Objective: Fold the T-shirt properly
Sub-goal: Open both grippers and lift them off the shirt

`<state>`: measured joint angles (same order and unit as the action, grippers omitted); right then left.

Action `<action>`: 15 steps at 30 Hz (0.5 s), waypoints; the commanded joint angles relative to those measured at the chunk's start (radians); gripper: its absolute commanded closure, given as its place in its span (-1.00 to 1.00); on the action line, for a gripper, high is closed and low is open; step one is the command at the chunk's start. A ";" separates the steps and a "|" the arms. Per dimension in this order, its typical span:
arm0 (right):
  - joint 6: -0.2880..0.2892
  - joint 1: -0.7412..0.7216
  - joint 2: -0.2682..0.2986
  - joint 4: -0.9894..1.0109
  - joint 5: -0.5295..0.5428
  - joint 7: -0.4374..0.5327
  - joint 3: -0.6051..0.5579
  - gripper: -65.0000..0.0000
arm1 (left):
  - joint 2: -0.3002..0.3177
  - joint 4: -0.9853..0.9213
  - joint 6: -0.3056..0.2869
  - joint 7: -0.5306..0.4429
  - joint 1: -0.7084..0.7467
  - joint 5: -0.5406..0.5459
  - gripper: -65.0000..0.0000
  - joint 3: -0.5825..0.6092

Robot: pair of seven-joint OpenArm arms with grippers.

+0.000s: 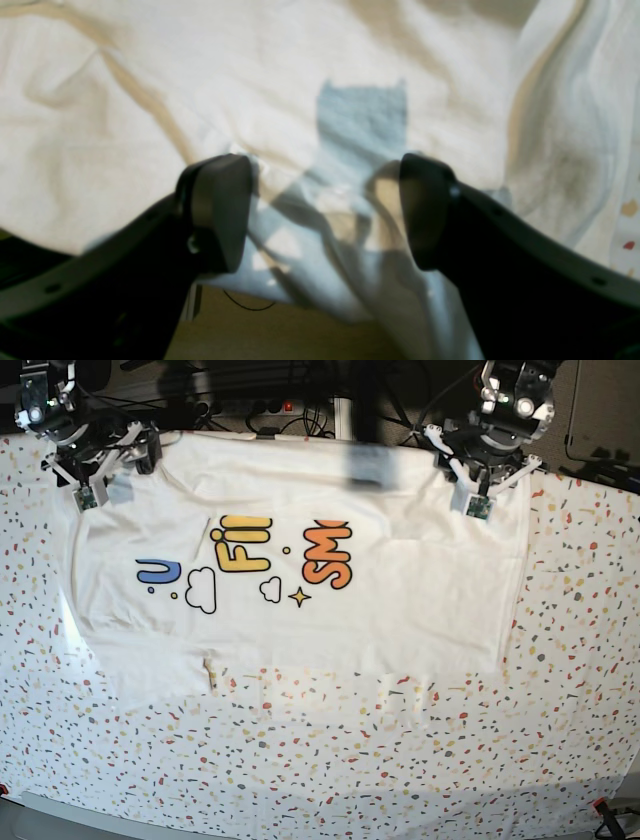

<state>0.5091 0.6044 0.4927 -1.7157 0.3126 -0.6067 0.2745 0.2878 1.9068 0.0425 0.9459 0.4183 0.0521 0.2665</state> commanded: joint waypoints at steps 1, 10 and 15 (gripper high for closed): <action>0.014 0.025 0.006 0.006 -0.048 -0.090 -0.005 -0.41 | 0.006 0.000 -0.004 0.048 0.014 0.000 0.34 0.002; -0.039 0.014 0.006 -0.029 -0.048 -0.089 0.003 -0.41 | 0.006 0.001 -0.004 0.000 0.007 0.000 0.34 0.002; -0.039 -0.015 0.006 -0.081 -0.048 -0.096 0.022 -0.41 | 0.006 0.005 -0.004 0.034 -0.046 0.000 0.34 0.002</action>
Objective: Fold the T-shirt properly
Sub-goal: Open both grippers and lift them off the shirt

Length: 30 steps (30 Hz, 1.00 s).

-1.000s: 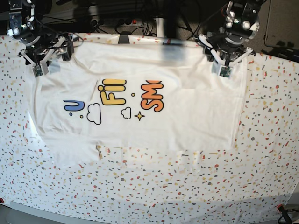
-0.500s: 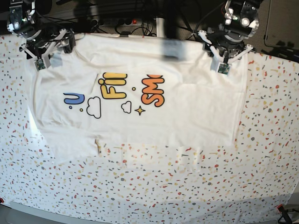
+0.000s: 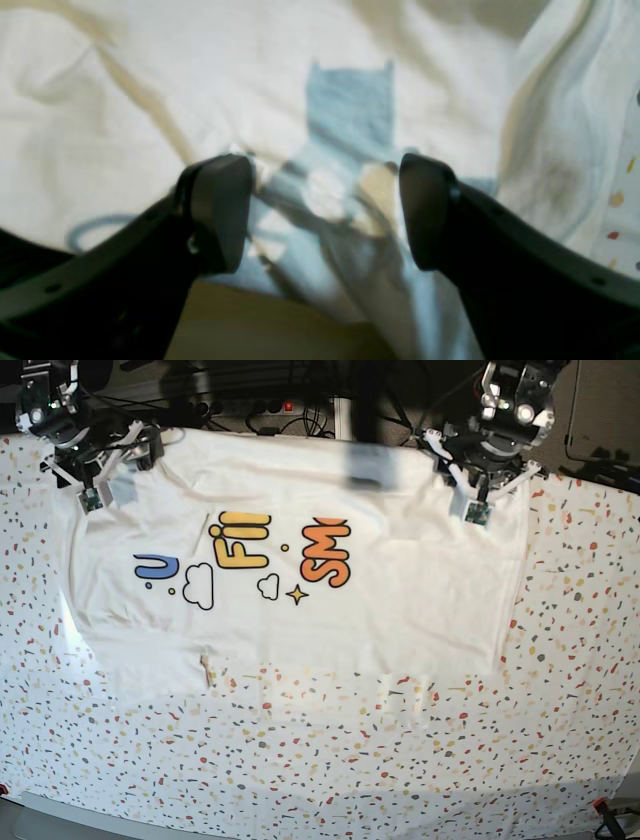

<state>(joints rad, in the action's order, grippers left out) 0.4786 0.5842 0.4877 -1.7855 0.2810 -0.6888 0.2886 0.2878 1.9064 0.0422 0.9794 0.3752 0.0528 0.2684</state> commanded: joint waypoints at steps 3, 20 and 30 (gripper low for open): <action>-0.008 -0.012 0.011 -0.018 -0.016 -0.027 0.008 -0.41 | 0.006 0.008 -0.004 0.008 -0.039 -0.001 0.34 0.000; -0.008 -0.025 0.011 -0.022 -0.016 -0.035 0.008 -0.41 | 0.012 0.072 -0.004 0.095 -0.059 -0.079 0.34 0.000; -0.008 -0.046 0.011 -0.024 -0.016 -0.034 0.008 -0.41 | 0.012 0.298 -0.004 0.070 -0.059 -0.137 0.34 0.000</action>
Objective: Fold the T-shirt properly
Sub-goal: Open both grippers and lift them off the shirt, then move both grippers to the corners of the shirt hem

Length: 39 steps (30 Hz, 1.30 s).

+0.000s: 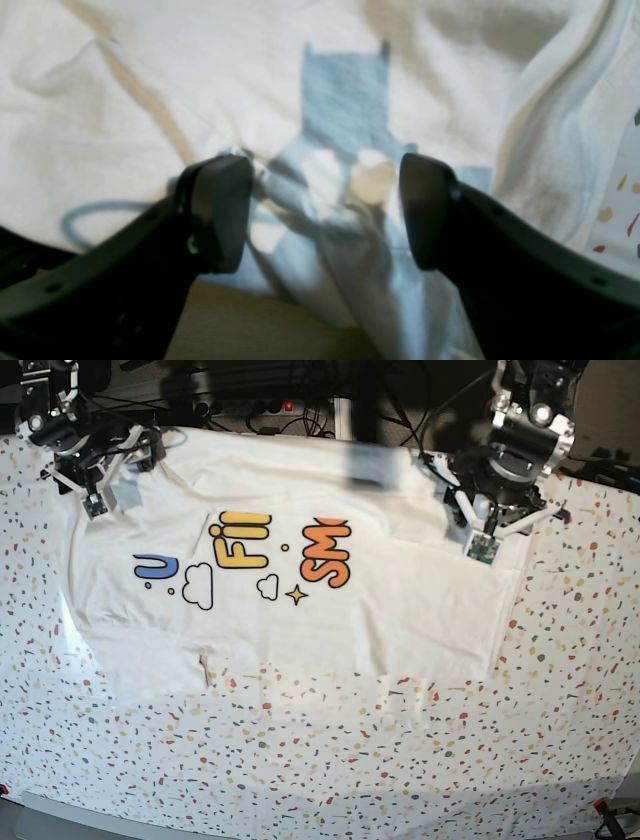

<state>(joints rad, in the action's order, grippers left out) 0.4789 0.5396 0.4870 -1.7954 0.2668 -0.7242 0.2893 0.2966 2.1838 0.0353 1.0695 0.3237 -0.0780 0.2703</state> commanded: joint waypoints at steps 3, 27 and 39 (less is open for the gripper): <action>-0.009 -0.053 0.011 -0.036 -0.002 0.005 0.007 -0.41 | 0.003 0.057 0.003 -0.059 -0.017 -0.025 0.34 -0.002; -0.009 -0.545 0.008 -0.070 0.003 -0.022 0.007 -0.42 | 0.003 0.011 0.003 -0.404 -0.562 -0.064 0.34 -0.002; -0.010 -0.545 0.008 -0.070 0.002 -0.090 0.007 -0.42 | 0.003 -0.680 -0.115 -0.404 -0.988 0.010 0.34 -0.002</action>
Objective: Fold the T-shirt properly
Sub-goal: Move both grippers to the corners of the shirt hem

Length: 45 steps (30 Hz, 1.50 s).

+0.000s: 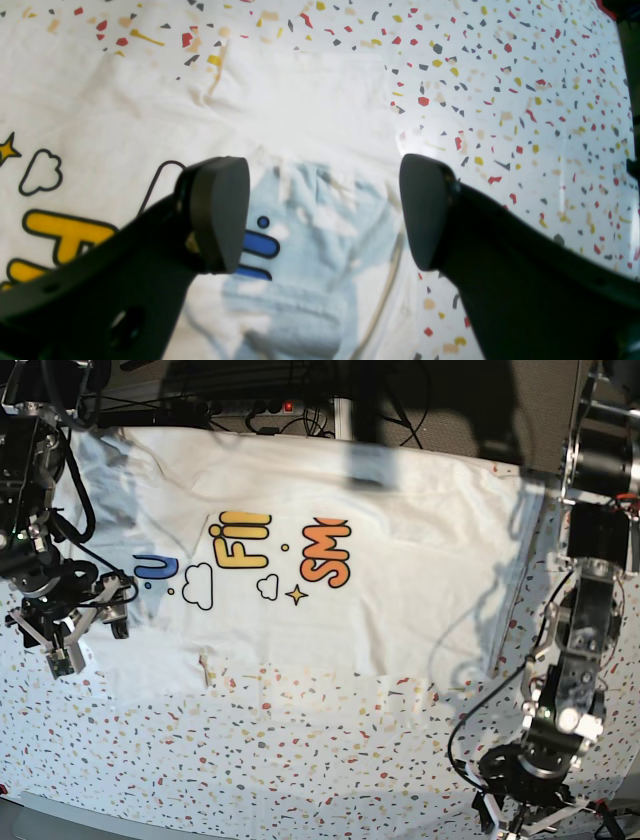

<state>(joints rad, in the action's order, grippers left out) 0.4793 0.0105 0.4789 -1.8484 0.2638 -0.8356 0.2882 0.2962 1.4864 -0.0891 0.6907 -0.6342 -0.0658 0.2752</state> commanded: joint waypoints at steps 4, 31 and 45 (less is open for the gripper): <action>-0.010 -0.016 0.017 -0.017 0.006 0.005 0.008 -0.42 | 0.003 -0.287 -0.097 0.013 -0.167 0.167 0.34 -0.007; -0.009 -0.016 0.016 -0.017 0.268 -0.134 0.008 -0.42 | -0.005 -1.251 -0.372 -0.171 -0.248 0.572 -0.10 -0.007; -0.008 -0.016 0.017 -0.017 0.268 -0.132 0.008 -0.42 | -0.005 -1.123 -0.428 0.071 -0.225 0.740 -0.10 -0.007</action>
<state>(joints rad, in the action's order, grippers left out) 0.4759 0.0109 0.4789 -1.8484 0.5266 -0.9894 0.2882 0.2867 0.3473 -0.5076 0.7666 -0.8280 0.6628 0.2703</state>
